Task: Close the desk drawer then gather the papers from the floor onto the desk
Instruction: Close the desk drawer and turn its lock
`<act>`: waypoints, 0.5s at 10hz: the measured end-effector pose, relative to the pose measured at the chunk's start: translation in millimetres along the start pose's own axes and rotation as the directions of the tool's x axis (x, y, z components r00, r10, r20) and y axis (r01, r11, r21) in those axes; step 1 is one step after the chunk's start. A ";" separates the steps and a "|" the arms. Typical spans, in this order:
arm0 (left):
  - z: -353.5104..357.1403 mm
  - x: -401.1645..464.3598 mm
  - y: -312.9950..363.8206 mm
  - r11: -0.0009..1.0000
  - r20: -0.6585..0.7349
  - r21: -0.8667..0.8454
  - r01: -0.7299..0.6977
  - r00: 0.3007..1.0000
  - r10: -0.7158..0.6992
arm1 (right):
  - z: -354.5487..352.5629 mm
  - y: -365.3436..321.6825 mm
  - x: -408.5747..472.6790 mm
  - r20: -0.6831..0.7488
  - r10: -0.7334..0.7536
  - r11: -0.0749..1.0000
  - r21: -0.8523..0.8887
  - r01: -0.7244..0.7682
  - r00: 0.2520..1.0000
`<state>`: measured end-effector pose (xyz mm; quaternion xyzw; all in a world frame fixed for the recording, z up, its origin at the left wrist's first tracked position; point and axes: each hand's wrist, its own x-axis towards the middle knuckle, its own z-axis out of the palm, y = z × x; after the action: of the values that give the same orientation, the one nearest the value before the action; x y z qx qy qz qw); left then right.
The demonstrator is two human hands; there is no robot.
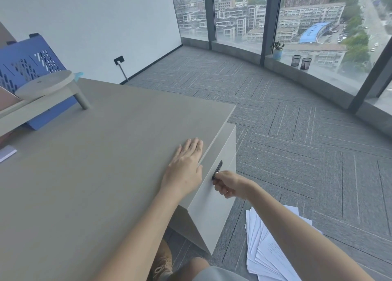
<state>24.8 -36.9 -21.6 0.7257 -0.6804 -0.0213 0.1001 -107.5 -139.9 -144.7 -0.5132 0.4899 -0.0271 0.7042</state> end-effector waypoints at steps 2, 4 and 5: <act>-1.7 -0.7 1.8 1.000 0.004 0.014 0.005 1.000 -0.005 | 2.8 0.2 -3.4 -0.040 -0.048 0.996 -0.083 0.045 0.998; -2.4 -1.0 2.9 1.000 0.009 0.016 0.011 1.000 -0.011 | 8.4 -0.4 -4.1 -0.099 -0.116 0.963 -0.256 0.087 0.988; -2.6 -1.5 3.0 1.000 0.008 0.010 0.008 1.000 -0.008 | 11.6 -0.4 -5.0 -0.139 -0.236 0.857 -0.497 0.138 0.962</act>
<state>22.2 -35.4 -18.7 0.7288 -0.6780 -0.0212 0.0935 -101.5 -129.3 -141.2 -0.7125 0.4953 -0.0230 0.4965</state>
